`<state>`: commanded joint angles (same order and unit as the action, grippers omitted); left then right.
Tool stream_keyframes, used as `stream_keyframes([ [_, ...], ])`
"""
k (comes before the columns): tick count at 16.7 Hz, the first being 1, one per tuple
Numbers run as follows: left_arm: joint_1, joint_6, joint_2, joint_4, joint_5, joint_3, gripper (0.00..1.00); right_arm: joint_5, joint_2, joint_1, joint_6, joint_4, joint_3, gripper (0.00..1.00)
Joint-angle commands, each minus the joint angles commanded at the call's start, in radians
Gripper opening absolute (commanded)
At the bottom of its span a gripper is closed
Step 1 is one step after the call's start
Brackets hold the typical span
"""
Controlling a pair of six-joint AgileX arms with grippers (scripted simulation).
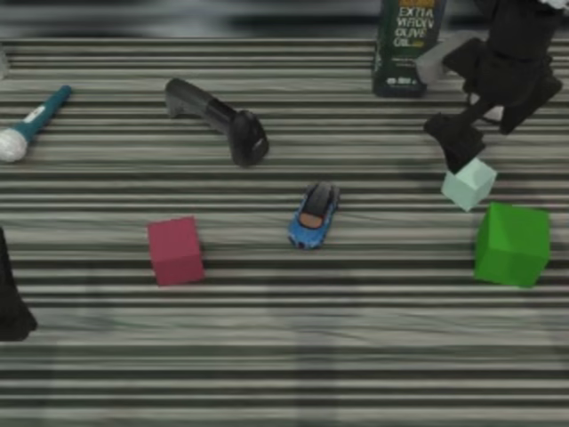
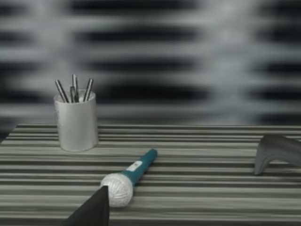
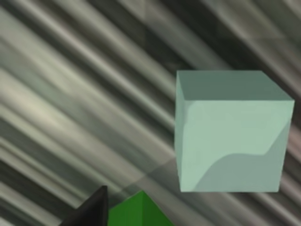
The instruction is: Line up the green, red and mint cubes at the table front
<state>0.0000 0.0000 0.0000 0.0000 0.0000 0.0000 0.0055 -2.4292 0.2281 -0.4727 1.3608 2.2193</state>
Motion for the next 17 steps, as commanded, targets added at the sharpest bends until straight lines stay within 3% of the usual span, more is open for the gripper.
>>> stream_keyframes([
  [6,0.000,0.000,0.000,0.000,0.000,0.000,1.00,0.000,-0.002,-0.003,-0.001,-0.019,-0.019,1.00],
  [13,0.000,0.000,0.000,0.000,0.000,0.000,1.00,0.001,-0.051,0.001,0.002,-0.284,-0.226,1.00],
  [17,0.000,0.000,0.000,0.000,0.000,0.000,1.00,0.001,-0.059,0.001,0.002,-0.311,-0.252,1.00],
])
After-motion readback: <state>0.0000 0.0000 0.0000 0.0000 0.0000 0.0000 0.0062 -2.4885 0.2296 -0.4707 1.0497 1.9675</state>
